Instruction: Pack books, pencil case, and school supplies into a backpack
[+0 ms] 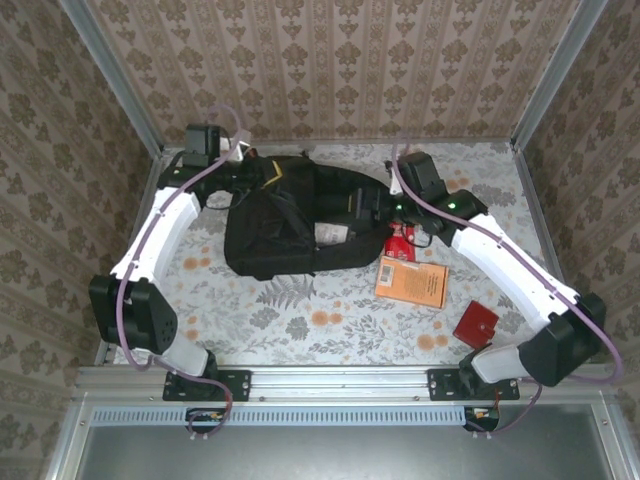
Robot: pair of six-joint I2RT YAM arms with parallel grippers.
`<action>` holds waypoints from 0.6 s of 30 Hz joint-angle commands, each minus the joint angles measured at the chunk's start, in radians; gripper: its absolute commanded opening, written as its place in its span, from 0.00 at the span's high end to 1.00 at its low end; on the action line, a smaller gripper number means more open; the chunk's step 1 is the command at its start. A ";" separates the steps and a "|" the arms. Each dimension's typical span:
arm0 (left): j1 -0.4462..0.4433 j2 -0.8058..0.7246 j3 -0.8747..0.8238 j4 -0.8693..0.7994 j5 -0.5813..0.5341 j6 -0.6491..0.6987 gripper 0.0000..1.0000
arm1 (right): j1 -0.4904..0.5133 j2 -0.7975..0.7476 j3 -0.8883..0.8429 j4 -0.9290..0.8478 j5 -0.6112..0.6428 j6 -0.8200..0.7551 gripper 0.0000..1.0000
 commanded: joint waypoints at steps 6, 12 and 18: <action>-0.012 -0.134 -0.056 0.002 -0.143 0.059 1.00 | -0.192 -0.123 -0.184 -0.350 0.272 0.199 0.00; -0.033 -0.178 -0.126 0.034 -0.226 0.101 1.00 | -0.283 -0.103 -0.288 -0.572 0.463 0.426 0.00; -0.034 -0.162 -0.167 0.076 -0.177 0.084 1.00 | -0.428 -0.114 -0.465 -0.450 0.305 0.439 0.00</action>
